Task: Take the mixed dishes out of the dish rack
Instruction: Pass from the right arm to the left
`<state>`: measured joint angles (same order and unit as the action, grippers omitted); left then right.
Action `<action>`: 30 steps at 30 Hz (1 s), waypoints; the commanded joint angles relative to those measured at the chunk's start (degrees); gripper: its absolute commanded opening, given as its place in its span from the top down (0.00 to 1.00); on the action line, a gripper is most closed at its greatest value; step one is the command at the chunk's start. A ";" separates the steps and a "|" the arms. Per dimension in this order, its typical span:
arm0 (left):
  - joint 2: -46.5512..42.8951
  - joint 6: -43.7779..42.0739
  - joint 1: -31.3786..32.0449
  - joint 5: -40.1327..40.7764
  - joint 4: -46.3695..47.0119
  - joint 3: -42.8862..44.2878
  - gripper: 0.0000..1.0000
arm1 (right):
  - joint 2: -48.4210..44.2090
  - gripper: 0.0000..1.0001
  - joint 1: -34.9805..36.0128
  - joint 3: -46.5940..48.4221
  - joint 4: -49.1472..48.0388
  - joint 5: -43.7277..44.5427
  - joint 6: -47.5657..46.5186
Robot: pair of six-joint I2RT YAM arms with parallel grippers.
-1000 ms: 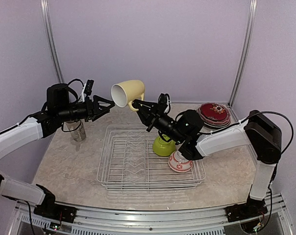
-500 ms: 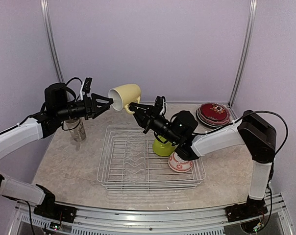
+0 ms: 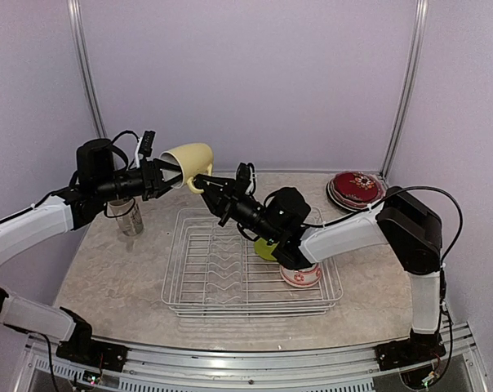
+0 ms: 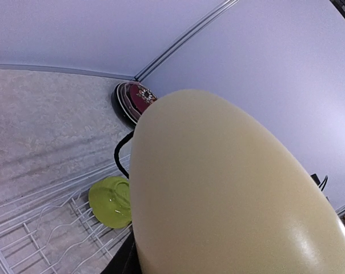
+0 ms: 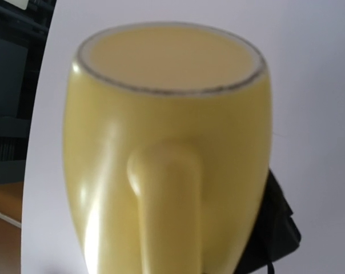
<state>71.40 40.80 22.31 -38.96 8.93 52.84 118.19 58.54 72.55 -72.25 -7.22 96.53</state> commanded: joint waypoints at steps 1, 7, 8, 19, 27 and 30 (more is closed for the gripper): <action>-0.68 -0.01 -1.04 0.54 -0.33 0.65 0.70 | 0.54 1.00 1.29 3.30 -10.67 0.81 -0.20; -1.23 0.07 -1.87 0.89 -0.76 0.51 0.95 | 2.95 1.00 2.42 4.19 -12.78 3.23 0.32; -1.50 -0.24 -1.90 1.02 -0.94 0.60 1.00 | 3.00 1.00 2.53 4.13 -12.58 3.54 0.15; -4.63 -2.78 -2.18 8.77 -7.42 2.18 1.00 | -3.08 0.32 1.91 -4.67 -2.59 6.32 -8.23; -5.33 -3.51 -2.88 15.28 -14.22 4.46 1.00 | -6.60 0.08 0.87 -9.81 -0.08 7.93 -10.50; -3.80 -4.96 -3.05 24.24 -23.64 8.64 1.00 | -10.25 0.07 0.73 -12.30 5.82 8.15 -15.78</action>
<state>67.85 38.17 19.97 -25.56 -6.72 54.85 113.58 59.75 63.13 -72.47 -0.12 87.05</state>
